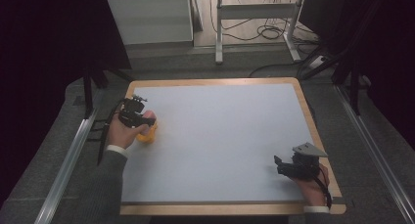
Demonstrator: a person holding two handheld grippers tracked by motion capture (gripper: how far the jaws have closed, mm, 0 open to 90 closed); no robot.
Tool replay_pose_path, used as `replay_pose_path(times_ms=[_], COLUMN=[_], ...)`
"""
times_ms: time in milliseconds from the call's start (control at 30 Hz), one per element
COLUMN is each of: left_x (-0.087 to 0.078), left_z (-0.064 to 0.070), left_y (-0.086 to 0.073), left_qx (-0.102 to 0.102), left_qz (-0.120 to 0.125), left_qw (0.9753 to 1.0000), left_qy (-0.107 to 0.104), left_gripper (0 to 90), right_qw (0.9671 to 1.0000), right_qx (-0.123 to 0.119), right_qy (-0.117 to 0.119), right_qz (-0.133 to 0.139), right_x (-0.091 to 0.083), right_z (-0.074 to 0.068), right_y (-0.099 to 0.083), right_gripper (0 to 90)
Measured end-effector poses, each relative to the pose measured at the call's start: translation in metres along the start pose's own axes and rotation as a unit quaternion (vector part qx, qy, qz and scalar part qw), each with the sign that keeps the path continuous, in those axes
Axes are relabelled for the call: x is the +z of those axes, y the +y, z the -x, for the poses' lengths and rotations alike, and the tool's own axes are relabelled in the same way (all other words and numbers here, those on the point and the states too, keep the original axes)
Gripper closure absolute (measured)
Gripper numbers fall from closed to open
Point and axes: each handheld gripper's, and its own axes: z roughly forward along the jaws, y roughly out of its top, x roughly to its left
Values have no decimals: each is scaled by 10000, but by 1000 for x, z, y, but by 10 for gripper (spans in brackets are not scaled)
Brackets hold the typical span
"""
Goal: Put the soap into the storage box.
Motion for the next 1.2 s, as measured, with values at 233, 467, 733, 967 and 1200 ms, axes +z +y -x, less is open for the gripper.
replay_pose_path(times_ms=[233, 467, 733, 967, 1200], left_x=[10, 21, 29, 5, -17], left_z=[-9, -17, -21, -18, -5], left_y=[1, -2, -9, -7, -13], left_qx=[-170, -291, -349, -262, -41], left_qz=[-103, -240, -297, 176, 582], left_qw=[9998, 9993, 9989, 9994, 9983], left_qy=[74, 72, 30, 112, -57], left_gripper=[601, 601, 596, 285, 226], right_qw=[10000, 10000, 10000, 10000, 10000], right_qx=[10, 1, -16, -23, -31], right_qy=[-7, -3, -8, -6, -18], right_qz=[-8, -23, -31, -44, -58], right_x=[0, 1, 1, 2, 2], right_z=[0, 0, 0, -1, -1], right_y=[0, -1, -1, -1, -1], right_gripper=[95, 95, 95, 95, 95])
